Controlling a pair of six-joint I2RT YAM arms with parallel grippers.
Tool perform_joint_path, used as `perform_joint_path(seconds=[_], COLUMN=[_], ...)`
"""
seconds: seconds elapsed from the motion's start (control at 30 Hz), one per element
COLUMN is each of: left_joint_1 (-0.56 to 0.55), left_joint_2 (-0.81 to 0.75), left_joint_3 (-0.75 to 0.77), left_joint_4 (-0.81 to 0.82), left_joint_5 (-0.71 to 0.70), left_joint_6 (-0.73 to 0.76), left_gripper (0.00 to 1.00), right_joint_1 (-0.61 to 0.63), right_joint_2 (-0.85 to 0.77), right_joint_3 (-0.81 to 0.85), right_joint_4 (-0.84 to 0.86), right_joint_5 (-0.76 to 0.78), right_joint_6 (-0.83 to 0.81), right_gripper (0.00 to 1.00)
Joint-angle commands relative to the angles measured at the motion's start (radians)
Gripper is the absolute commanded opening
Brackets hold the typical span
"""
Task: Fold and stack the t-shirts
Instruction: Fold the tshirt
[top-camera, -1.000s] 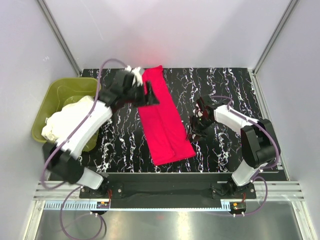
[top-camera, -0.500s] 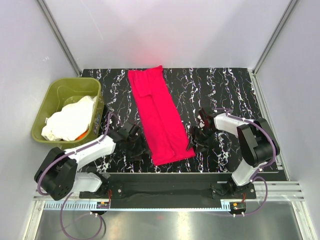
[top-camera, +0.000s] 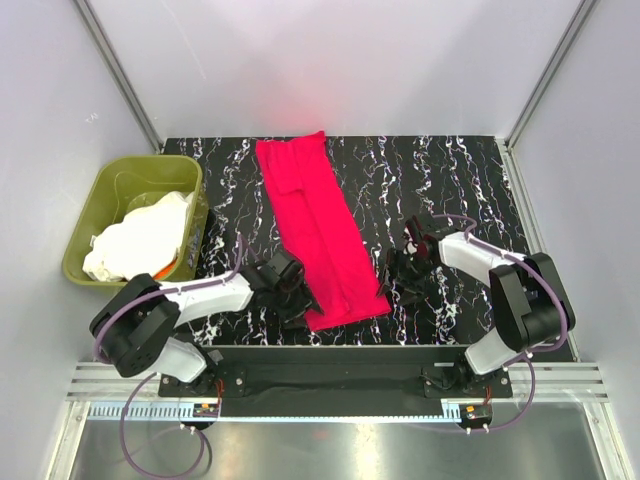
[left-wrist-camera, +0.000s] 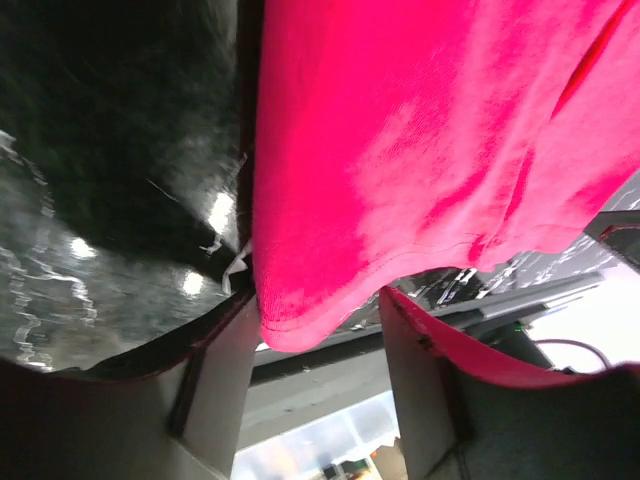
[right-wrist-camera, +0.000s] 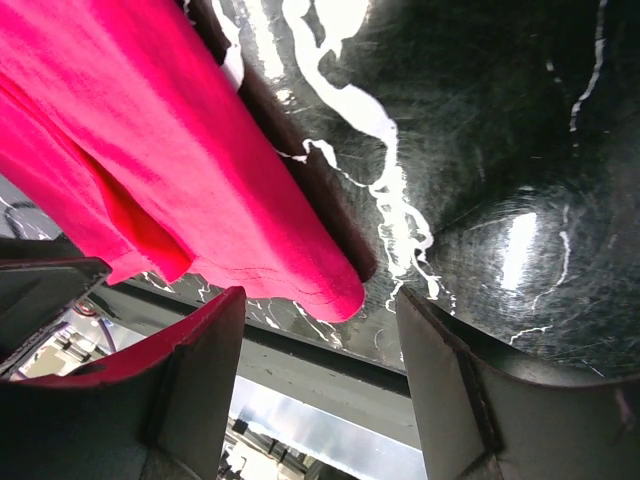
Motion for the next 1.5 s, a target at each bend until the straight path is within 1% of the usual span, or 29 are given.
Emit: perform_joint_path(seconds=[0.0,0.07,0.13,0.17,0.27,0.3,0.4,0.53,0.57,0.6,0.73,0.77,0.87,0.9,0.97,1.0,1.07,1.13,1.2,1.3,1.47], left_joint_1=[-0.022,-0.025,-0.024,-0.024,-0.024,-0.024,-0.024,-0.024,-0.022,-0.022,-0.016,-0.016,-0.015,-0.015,-0.015,-0.015,-0.015,-0.019,-0.032,-0.036,-0.036], left_joint_2=[0.04,0.016,-0.006,-0.009,-0.007,-0.007,-0.012,-0.045,-0.052,-0.065,-0.087,-0.092,-0.11,-0.119,-0.137,-0.162,-0.182,-0.185,-0.21,-0.272,-0.29], left_joint_3=[-0.037,-0.08,-0.109,-0.124,-0.151,-0.155,-0.171,-0.193,-0.201,-0.206,-0.209,-0.21,-0.212,-0.212,-0.214,-0.217,-0.2,-0.186,-0.194,-0.197,-0.129], left_joint_4=[-0.035,-0.037,-0.02,-0.02,-0.006,-0.002,0.002,-0.02,-0.021,-0.025,-0.057,-0.066,-0.075,-0.081,-0.113,-0.118,-0.164,-0.243,-0.259,-0.258,-0.302], left_joint_5=[-0.041,-0.045,-0.045,-0.05,-0.049,-0.05,-0.056,-0.07,-0.076,-0.079,-0.091,-0.093,-0.098,-0.098,-0.105,-0.113,-0.124,-0.128,-0.118,-0.11,-0.133], left_joint_6=[-0.069,-0.089,-0.111,-0.114,-0.12,-0.118,-0.109,-0.103,-0.103,-0.1,-0.08,-0.077,-0.071,-0.066,-0.057,-0.048,0.002,0.033,0.055,0.059,0.082], left_gripper=[0.54,0.47,0.43,0.35,0.25,0.2,0.09,0.03,0.02,0.01,0.0,0.0,0.0,0.0,0.0,0.0,0.0,0.0,0.0,0.0,0.0], right_joint_1=[-0.014,-0.018,-0.02,-0.02,-0.02,-0.02,-0.02,-0.02,-0.02,-0.02,-0.02,-0.018,-0.015,-0.009,0.002,0.012,0.025,0.026,0.031,0.069,0.089], right_joint_2=[-0.018,-0.007,0.014,0.021,0.041,0.045,0.07,0.09,0.093,0.099,0.119,0.125,0.133,0.131,0.122,0.104,0.056,0.021,-0.028,-0.062,-0.068], right_joint_3=[0.015,0.009,0.007,0.002,-0.007,-0.008,-0.018,-0.034,-0.045,-0.048,-0.09,-0.096,-0.13,-0.137,-0.159,-0.174,-0.203,-0.217,-0.22,-0.197,-0.143], right_joint_4=[0.0,0.007,0.009,0.012,0.021,0.024,0.038,0.084,0.104,0.107,0.141,0.158,0.19,0.198,0.213,0.215,0.228,0.225,0.218,0.216,0.218], right_joint_5=[0.032,0.026,0.013,0.003,-0.01,-0.014,-0.042,-0.101,-0.138,-0.141,-0.184,-0.21,-0.224,-0.227,-0.247,-0.253,-0.263,-0.26,-0.266,-0.275,-0.272], right_joint_6=[-0.004,-0.013,-0.014,-0.014,-0.017,-0.016,-0.025,-0.028,-0.031,-0.033,-0.037,-0.031,-0.017,-0.017,-0.013,-0.007,0.012,0.024,0.039,0.064,0.105], right_gripper=[0.7,0.7,0.7,0.7,0.7,0.7,0.66,0.58,0.56,0.55,0.54,0.49,0.37,0.29,0.2,0.08,0.0,0.0,0.0,0.0,0.0])
